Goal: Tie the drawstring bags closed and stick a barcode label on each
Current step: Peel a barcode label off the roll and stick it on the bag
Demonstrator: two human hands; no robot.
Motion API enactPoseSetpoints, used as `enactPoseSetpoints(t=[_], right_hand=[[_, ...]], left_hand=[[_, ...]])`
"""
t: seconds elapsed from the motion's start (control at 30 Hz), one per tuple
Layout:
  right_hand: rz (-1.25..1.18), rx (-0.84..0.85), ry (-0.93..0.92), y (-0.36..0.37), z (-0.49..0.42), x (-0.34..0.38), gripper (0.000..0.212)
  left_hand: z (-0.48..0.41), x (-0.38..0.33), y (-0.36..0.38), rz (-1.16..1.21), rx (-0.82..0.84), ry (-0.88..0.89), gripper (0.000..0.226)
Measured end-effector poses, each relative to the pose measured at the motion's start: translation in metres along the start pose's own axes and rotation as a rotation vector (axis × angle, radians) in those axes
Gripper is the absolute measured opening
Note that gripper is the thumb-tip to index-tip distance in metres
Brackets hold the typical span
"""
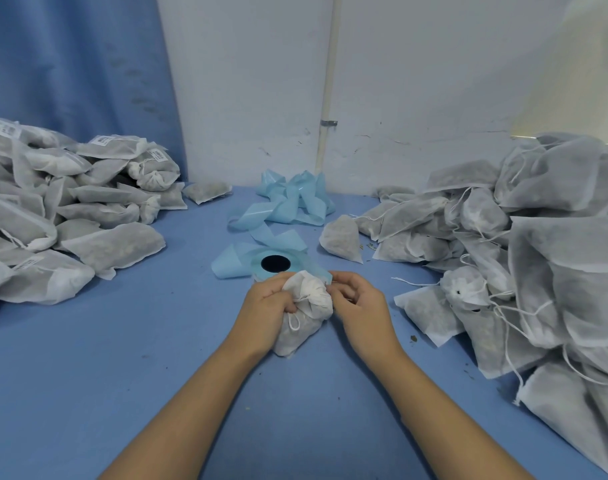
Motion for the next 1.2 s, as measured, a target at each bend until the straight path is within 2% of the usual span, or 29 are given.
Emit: enactPoseSetpoints(t=[0.1, 0.2, 0.47, 0.6, 0.73, 0.87, 1.07, 1.13, 1.2], right_hand=[[-0.031, -0.014, 0.015, -0.001, 0.001, -0.001, 0.015], [0.040, -0.045, 0.006, -0.004, 0.000, -0.001, 0.010], [0.153, -0.085, -0.109, -0.007, 0.002, 0.009, 0.009], [0.135, -0.099, -0.110, -0.007, 0.003, 0.010, 0.015], [0.055, -0.110, -0.060, -0.008, 0.001, 0.007, 0.011], [-0.037, -0.094, -0.003, -0.010, 0.001, 0.005, 0.015], [-0.063, -0.082, 0.001, -0.008, 0.000, 0.007, 0.023], [-0.068, -0.105, 0.001, -0.010, 0.000, 0.007, 0.022], [-0.077, -0.177, 0.006, -0.017, -0.001, 0.004, 0.019]], left_hand=[[-0.001, 0.001, 0.000, 0.002, 0.010, -0.009, 0.031], [-0.002, 0.003, -0.001, -0.005, 0.012, -0.023, 0.031], [-0.002, 0.005, -0.001, -0.011, 0.009, -0.039, 0.031], [-0.001, 0.004, -0.001, -0.017, 0.002, -0.037, 0.029], [0.001, 0.000, 0.000, -0.019, -0.004, -0.016, 0.025], [0.000, 0.001, -0.001, -0.071, -0.024, -0.010, 0.043], [0.001, 0.002, -0.002, -0.069, -0.035, -0.047, 0.044], [0.002, 0.001, -0.002, -0.065, -0.033, -0.058, 0.042], [0.002, 0.000, -0.002, -0.057, -0.028, -0.063, 0.029]])
Point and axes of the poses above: each hand's wrist, its own z-axis away from the middle knuckle, its own y-axis out of the palm, x = y × z, the point moved 6 cm from there along -z, towards the middle knuckle, and after that the axes turned 4 degrees about -z, right-handed, at the moved point
